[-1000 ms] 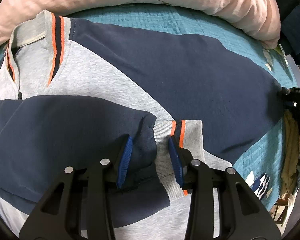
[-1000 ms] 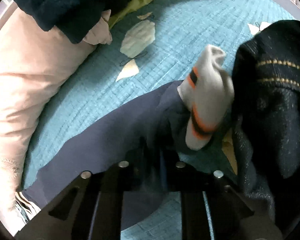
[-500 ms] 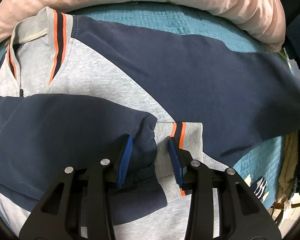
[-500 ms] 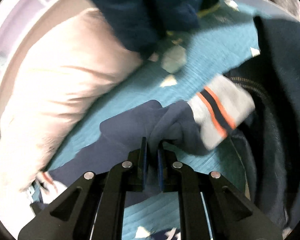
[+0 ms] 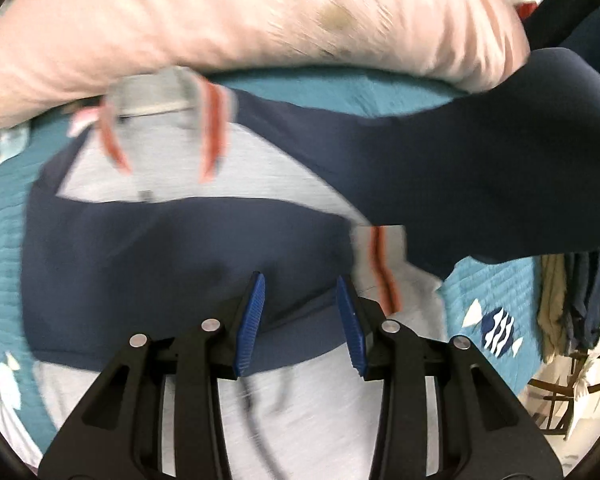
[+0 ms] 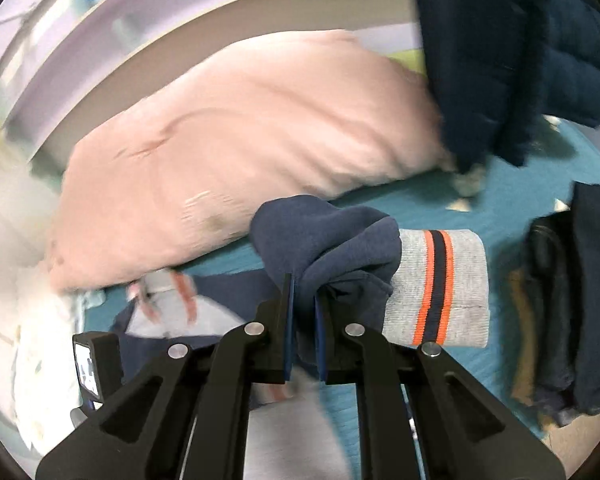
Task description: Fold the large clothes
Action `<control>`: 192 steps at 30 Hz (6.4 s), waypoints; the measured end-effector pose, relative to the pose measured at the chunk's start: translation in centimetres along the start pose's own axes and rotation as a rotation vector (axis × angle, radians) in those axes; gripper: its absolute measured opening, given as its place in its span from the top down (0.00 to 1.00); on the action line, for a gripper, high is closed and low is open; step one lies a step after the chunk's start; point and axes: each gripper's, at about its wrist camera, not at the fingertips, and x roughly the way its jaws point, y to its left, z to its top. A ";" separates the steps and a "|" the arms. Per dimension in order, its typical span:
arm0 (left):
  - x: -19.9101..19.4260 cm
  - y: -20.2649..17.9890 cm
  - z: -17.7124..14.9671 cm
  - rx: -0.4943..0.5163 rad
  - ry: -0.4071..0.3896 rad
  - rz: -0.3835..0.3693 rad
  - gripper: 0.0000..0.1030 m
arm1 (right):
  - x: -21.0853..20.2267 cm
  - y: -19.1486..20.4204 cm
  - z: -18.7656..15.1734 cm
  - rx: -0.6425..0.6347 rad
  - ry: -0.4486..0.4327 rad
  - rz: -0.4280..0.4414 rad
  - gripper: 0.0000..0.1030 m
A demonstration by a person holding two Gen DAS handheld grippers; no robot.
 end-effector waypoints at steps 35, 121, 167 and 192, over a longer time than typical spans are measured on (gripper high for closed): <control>-5.7 26.5 -11.6 -0.248 -0.013 0.104 0.62 | 16.5 14.8 -12.2 -0.028 0.344 -0.075 0.16; 6.1 29.9 6.6 -0.356 0.042 0.129 0.22 | 30.4 4.0 -1.0 0.038 0.438 -0.078 0.44; -3.9 20.2 5.7 -0.107 -0.040 0.293 0.90 | 19.3 6.8 -1.0 -0.063 0.303 -0.077 0.93; -13.6 19.0 -7.8 0.000 -0.131 0.242 0.94 | 4.1 5.2 -9.6 -0.154 0.209 -0.049 0.95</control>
